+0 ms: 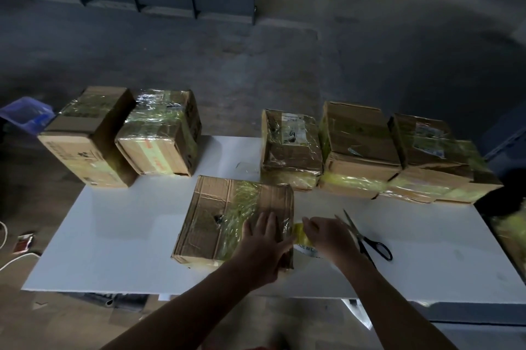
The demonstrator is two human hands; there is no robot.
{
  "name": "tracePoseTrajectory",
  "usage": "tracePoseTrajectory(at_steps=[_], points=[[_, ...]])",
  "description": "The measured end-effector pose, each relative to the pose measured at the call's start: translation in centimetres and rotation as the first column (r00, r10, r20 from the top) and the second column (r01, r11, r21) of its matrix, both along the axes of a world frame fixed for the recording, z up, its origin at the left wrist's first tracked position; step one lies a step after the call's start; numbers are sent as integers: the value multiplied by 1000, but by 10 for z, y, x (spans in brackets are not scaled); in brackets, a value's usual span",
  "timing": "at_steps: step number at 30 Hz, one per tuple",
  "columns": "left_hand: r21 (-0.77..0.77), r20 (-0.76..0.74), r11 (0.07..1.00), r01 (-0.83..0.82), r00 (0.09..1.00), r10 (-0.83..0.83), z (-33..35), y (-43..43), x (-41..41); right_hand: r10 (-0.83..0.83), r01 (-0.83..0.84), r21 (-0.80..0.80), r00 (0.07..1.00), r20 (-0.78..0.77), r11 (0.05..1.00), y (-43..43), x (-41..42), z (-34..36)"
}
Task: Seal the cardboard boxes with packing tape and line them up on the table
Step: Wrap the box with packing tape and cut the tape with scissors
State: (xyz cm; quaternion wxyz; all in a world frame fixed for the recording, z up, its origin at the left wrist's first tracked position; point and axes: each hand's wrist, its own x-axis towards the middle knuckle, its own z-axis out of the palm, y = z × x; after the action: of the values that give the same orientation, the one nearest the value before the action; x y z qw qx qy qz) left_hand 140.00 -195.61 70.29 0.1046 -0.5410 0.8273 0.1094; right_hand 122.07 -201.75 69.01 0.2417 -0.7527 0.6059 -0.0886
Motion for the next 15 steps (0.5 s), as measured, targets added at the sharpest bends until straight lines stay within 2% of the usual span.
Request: tracePoseTrajectory(at_steps=[4, 11, 15], points=[[33, 28, 999, 4, 1000, -5, 1, -1, 9, 19, -27, -73, 994, -108, 997, -3, 8, 5], [53, 54, 998, 16, 998, -18, 6, -4, 3, 13, -10, 25, 989, -149, 1000, -3, 16, 4], [51, 33, 998, 42, 999, -43, 5, -2, 8, 21, -18, 26, 988, -151, 1000, 0, 11, 1]])
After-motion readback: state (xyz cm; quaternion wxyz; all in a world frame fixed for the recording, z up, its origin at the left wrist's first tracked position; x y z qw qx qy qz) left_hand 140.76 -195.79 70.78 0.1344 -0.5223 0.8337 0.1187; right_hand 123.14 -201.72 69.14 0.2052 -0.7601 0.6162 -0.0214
